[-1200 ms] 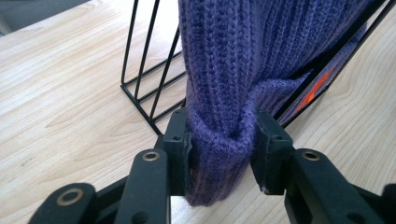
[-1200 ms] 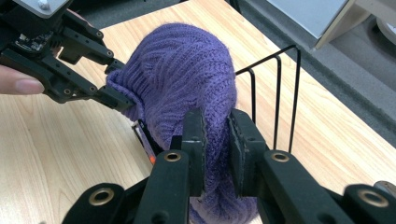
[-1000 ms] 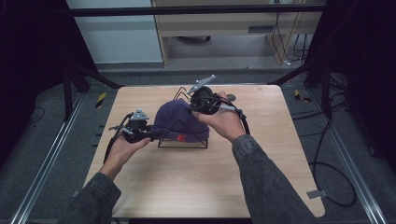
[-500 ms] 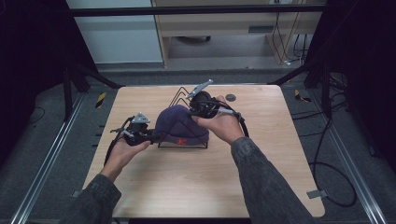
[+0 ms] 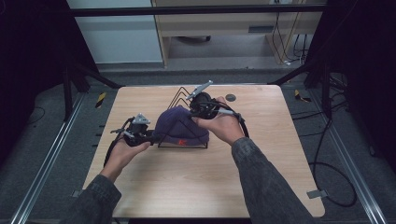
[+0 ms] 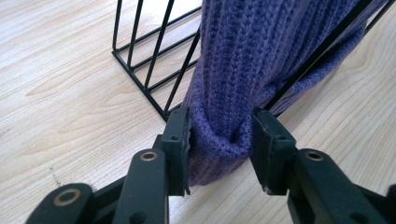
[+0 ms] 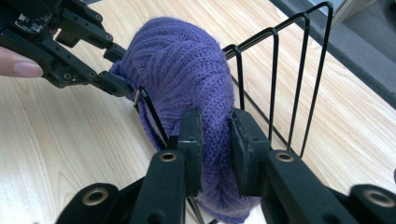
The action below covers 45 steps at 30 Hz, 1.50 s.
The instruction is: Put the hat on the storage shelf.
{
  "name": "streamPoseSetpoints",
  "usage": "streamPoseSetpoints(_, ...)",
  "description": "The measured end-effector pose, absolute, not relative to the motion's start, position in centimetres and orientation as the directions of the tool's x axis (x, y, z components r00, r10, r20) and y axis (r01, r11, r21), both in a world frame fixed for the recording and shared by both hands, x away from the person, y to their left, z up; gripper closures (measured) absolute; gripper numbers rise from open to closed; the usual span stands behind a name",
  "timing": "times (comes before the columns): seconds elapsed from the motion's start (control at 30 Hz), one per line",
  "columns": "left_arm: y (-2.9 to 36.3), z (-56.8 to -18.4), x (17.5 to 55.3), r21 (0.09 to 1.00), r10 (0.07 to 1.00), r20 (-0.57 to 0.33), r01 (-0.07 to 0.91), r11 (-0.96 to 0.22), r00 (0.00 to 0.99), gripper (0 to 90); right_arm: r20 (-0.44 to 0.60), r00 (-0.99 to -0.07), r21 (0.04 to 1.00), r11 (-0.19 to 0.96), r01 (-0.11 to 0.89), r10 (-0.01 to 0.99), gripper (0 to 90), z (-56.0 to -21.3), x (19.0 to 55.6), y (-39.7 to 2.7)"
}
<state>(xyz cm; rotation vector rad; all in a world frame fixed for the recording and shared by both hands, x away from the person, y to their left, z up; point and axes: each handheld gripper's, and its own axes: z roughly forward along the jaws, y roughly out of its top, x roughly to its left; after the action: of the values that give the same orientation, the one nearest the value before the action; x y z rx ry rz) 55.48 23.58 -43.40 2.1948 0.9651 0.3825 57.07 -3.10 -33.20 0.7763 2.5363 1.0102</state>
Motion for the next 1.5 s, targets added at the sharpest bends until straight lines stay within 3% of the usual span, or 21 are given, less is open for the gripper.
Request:
streamPoseSetpoints(0.73, 25.4, -43.1, 55.2, 0.711, 0.769, -0.01, 0.546, -0.444, 0.639, 59.3, -0.074, -0.806, 0.713, 0.596, 0.369, 0.587, 70.8, -32.5, 56.7, -3.4)
streamPoseSetpoints(1.27, 25.4, -42.5, 53.9, 0.705, 0.77, 0.059, 0.519, -0.483, 0.636, 53.0, -0.071, -0.789, 0.733, 0.569, 0.374, 0.61, 68.0, -31.6, 56.4, -4.8)
streamPoseSetpoints(1.5, 25.5, -42.3, 53.0, 0.74, 0.791, 0.05, 0.509, -0.439, 0.61, 47.1, -0.069, -0.775, 0.741, 0.552, 0.382, 0.628, 61.9, -31.4, 56.3, -5.4)
